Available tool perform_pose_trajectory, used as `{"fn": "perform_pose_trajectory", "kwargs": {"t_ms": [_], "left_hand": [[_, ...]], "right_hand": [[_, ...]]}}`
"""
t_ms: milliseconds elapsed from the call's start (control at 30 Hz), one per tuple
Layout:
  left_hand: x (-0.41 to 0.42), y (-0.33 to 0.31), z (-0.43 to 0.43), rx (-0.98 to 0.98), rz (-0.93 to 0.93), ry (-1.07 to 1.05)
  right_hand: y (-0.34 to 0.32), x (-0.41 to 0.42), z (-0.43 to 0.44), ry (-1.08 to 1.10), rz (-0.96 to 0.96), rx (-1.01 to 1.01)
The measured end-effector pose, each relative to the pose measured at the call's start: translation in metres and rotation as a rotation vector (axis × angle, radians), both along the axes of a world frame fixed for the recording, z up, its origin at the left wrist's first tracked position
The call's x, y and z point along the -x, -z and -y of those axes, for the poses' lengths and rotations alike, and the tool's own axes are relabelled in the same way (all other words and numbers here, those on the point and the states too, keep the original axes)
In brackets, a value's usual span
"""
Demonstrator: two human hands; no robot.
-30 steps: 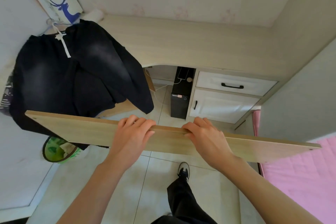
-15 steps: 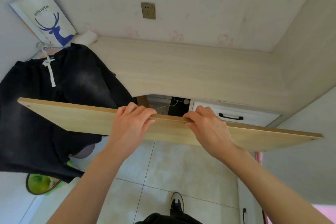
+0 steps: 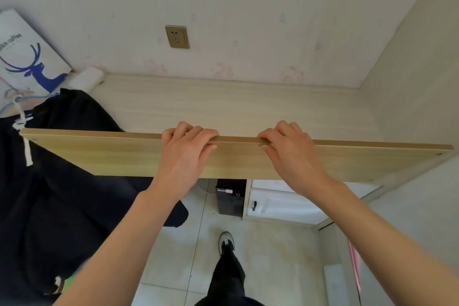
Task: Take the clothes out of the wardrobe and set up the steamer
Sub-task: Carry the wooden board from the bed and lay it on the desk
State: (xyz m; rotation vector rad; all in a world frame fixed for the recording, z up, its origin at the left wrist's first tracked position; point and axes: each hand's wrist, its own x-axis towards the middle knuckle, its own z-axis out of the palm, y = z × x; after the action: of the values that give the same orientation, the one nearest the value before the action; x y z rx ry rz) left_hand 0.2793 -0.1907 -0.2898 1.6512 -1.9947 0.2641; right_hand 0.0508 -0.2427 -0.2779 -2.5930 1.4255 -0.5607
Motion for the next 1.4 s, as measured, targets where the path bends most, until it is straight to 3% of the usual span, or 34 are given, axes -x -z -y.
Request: {"fn": "perform_pose_trajectory", "kwargs": {"t_ms": [500, 933, 1400], "left_hand": [[-0.038, 0.015, 0.163, -0.125, -0.09, 0.057], [-0.044, 0.036, 0.199, -0.303, -0.147, 0.017], [-0.045, 0.056, 0.222, -0.369, -0.194, -0.03]], "right_hand": [[0.004, -0.036, 0.147, 0.056, -0.105, -0.084], [0.019, -0.04, 0.194, -0.04, -0.181, -0.219], [0.03, -0.04, 0.229, -0.102, -0.203, -0.268]]}}
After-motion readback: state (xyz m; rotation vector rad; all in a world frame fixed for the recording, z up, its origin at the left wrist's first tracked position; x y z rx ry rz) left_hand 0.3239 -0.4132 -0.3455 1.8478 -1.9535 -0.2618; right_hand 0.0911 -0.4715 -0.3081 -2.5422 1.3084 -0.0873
